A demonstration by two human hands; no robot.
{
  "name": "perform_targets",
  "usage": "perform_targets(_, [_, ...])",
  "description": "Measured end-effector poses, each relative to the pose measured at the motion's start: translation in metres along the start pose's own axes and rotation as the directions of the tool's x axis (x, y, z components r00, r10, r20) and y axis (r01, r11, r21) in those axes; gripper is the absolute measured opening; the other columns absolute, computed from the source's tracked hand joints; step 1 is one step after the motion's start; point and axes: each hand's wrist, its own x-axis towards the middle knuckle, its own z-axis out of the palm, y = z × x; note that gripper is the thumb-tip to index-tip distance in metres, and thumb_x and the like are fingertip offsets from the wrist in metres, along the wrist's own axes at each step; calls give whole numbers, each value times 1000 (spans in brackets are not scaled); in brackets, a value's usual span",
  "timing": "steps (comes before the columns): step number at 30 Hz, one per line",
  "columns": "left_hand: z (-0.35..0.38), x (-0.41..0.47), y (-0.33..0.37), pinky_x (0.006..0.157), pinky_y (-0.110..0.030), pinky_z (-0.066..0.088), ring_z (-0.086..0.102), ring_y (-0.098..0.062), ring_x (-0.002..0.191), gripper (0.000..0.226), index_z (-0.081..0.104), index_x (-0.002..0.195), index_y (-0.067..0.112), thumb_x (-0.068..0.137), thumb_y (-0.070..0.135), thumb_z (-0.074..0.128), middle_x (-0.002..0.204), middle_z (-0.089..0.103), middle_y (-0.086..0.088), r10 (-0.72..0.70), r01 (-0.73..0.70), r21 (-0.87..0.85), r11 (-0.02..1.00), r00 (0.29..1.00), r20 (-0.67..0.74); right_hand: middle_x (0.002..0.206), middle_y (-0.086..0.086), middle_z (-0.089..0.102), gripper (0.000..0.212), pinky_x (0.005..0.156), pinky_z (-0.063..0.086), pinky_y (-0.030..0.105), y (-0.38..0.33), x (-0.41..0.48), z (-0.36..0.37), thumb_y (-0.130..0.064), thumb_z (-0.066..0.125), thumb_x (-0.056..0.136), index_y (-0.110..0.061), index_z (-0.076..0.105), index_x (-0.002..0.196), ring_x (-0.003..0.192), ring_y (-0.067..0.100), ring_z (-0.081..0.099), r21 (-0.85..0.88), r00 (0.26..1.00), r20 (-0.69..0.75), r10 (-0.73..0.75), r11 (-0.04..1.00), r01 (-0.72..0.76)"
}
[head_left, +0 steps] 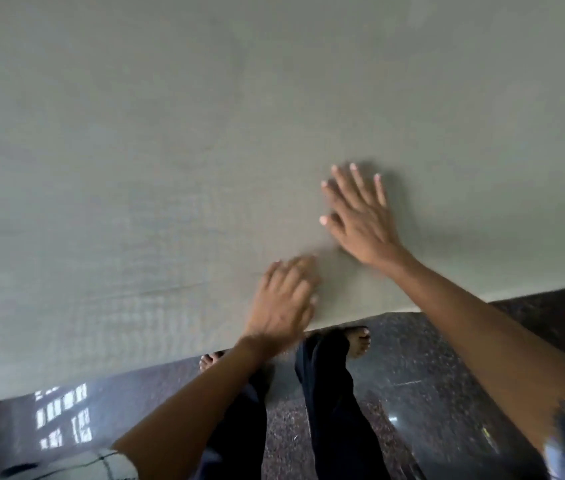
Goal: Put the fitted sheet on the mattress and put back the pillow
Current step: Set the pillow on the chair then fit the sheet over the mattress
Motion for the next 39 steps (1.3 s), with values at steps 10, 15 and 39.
perform_targets(10, [-54, -155, -191, 116, -42, -2, 3, -22, 145, 61, 16, 149, 29, 95, 57, 10, 158, 6, 1, -608, 604, 126, 787, 794, -6, 158, 2, 9, 67, 111, 5, 60, -201, -79, 28, -60, 16, 95, -21, 18, 149, 146, 23, 5, 47, 774, 231, -590, 801, 596])
perform_targets(15, [-46, -225, -186, 117, -40, 1, 3, -23, 146, 61, 12, 151, 19, 99, 50, 10, 159, 8, -4, -553, 545, 159, 823, 833, 9, 156, 9, 19, 72, 113, 11, 58, -230, 55, 35, -58, 17, 93, -13, 24, 149, 145, 28, 8, 12, 979, 56, -194, 981, 193])
perform_targets(39, [-132, -374, -368, 116, -37, 1, 13, -18, 144, 57, 31, 146, 21, 98, 46, 15, 156, 22, -2, -921, 899, -245, 363, 306, -242, 159, 5, -1, 72, 110, -3, 64, -613, 97, 100, -54, 30, 91, -19, 14, 152, 144, 41, 0, -76, 833, 133, -537, 832, 549])
